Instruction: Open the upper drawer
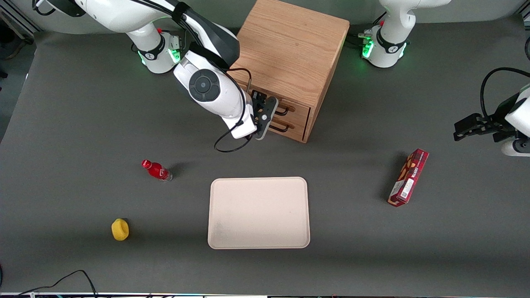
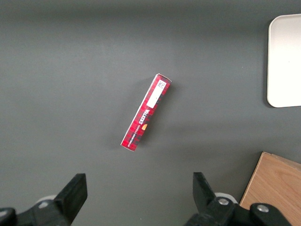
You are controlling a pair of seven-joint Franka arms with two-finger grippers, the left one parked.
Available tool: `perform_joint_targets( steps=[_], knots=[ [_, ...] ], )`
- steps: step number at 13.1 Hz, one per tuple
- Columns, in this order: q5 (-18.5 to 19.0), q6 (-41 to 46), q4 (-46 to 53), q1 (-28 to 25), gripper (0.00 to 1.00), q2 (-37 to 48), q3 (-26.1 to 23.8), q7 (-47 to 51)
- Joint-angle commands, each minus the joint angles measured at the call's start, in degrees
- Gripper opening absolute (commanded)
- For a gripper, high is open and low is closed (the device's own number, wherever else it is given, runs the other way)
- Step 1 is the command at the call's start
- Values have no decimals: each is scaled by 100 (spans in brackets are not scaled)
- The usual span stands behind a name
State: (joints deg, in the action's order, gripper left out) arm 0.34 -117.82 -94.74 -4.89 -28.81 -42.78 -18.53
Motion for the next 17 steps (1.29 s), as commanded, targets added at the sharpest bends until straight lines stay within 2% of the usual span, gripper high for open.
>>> perform_joint_targets(
  steps=[1,15,17],
  knots=[
    [379,-319,34,-3,100,-238,77,-141],
    [406,-417,386,76,100,-274,788,-1135],
    [406,-653,412,85,100,-283,911,-1328]
  ],
)
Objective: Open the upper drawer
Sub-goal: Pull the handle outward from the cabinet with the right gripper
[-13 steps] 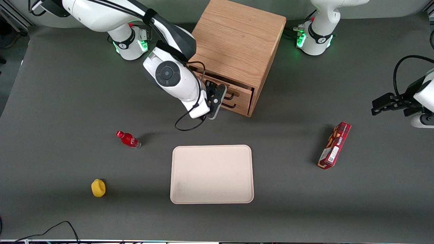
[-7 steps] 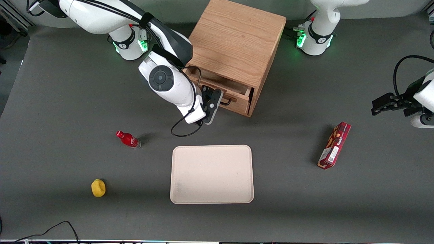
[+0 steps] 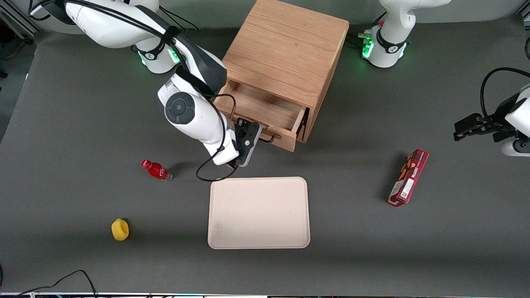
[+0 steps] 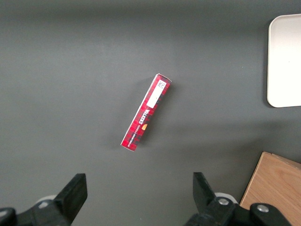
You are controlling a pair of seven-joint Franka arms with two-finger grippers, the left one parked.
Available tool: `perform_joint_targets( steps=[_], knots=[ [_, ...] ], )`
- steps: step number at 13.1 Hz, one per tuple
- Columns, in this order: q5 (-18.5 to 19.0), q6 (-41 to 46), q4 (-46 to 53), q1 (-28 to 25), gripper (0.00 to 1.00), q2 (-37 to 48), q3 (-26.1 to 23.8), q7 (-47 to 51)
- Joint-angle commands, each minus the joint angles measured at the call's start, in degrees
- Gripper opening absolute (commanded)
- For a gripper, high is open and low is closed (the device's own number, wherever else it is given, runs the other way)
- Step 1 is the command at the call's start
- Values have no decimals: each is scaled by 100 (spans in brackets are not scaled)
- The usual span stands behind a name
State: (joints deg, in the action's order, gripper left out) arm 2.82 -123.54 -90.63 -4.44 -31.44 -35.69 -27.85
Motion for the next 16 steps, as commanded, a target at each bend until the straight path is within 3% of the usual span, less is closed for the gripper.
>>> perform_joint_targets(
  steps=[1,16],
  knots=[
    [140,-187,10,40,100,-20,298,-458],
    [87,-680,353,58,100,-161,774,-784]
  ],
)
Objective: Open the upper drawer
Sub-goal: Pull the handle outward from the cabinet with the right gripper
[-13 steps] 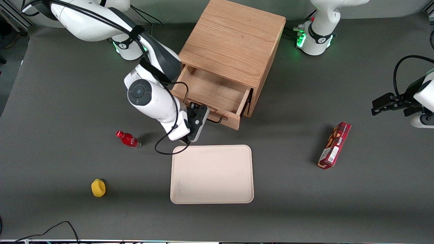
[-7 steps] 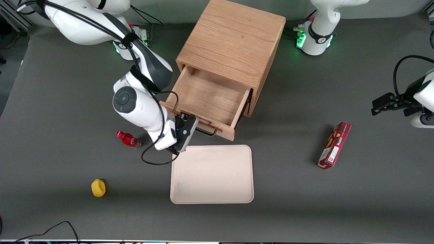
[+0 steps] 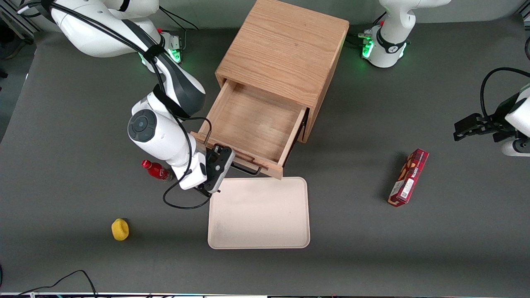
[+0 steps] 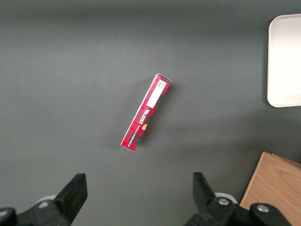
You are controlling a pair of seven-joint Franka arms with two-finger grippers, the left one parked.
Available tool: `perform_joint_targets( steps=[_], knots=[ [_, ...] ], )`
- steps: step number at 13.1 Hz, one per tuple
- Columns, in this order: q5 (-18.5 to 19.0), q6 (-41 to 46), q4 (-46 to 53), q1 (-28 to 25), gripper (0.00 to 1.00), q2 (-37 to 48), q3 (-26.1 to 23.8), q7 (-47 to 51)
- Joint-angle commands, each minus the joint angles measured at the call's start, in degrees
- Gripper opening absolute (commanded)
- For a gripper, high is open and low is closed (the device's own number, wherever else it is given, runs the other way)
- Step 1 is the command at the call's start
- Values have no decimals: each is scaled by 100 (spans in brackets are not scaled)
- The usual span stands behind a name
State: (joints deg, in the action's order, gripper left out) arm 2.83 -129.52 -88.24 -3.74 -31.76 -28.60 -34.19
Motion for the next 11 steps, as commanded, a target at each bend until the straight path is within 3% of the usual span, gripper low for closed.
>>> perform_joint_targets(
  steps=[1,8,11],
  knots=[
    [8,-82,114,-12,100,-120,109,-149],
    [-1388,443,552,-12,100,-85,276,-149],
    [-1618,1137,904,171,100,98,285,-158]
  ],
)
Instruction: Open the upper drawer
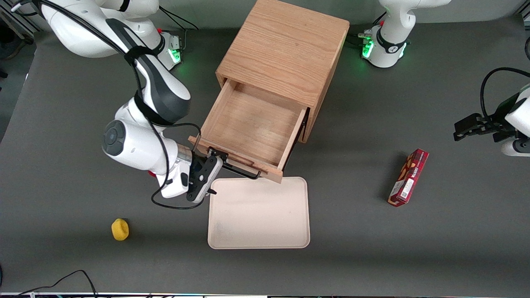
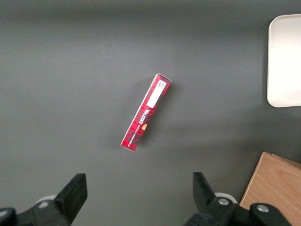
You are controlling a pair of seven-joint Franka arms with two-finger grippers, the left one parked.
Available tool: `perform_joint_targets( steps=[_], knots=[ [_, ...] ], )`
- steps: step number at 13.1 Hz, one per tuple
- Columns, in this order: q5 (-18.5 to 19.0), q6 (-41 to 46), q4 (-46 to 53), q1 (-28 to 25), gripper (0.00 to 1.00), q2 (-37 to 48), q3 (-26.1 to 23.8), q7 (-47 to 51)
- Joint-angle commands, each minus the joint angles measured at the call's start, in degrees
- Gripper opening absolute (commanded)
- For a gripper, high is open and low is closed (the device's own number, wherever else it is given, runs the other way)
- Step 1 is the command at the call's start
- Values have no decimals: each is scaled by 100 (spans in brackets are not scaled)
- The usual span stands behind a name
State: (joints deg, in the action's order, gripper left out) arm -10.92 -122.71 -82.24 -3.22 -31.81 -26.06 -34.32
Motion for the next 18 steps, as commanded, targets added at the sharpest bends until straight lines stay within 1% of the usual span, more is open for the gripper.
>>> perform_joint_targets(
  steps=[1,3,4,5,6,7,8,10,11,12,13,15,18],
  knots=[
    [-270,632,305,233,100,348,31,-110],
    [-262,1027,201,671,100,963,66,-48],
    [-270,1369,156,917,100,1244,188,-13],
    [-288,1981,173,1085,100,1482,477,248],
    [-358,2640,200,1113,100,1719,828,712],
    [-289,3030,183,1122,100,1983,1127,1143],
    [-166,3329,113,1157,100,2255,1269,1652],
    [298,3849,68,1472,100,2652,1262,3073],
    [631,4034,51,1491,100,2801,1270,3724],
    [1044,4096,33,1491,100,2872,1271,4183],
    [1196,4175,16,1491,100,2908,1271,4423],
    [1180,4299,-37,1605,100,2865,1271,4793],
    [1171,4150,-37,1596,100,2856,1271,4839]
  ],
)
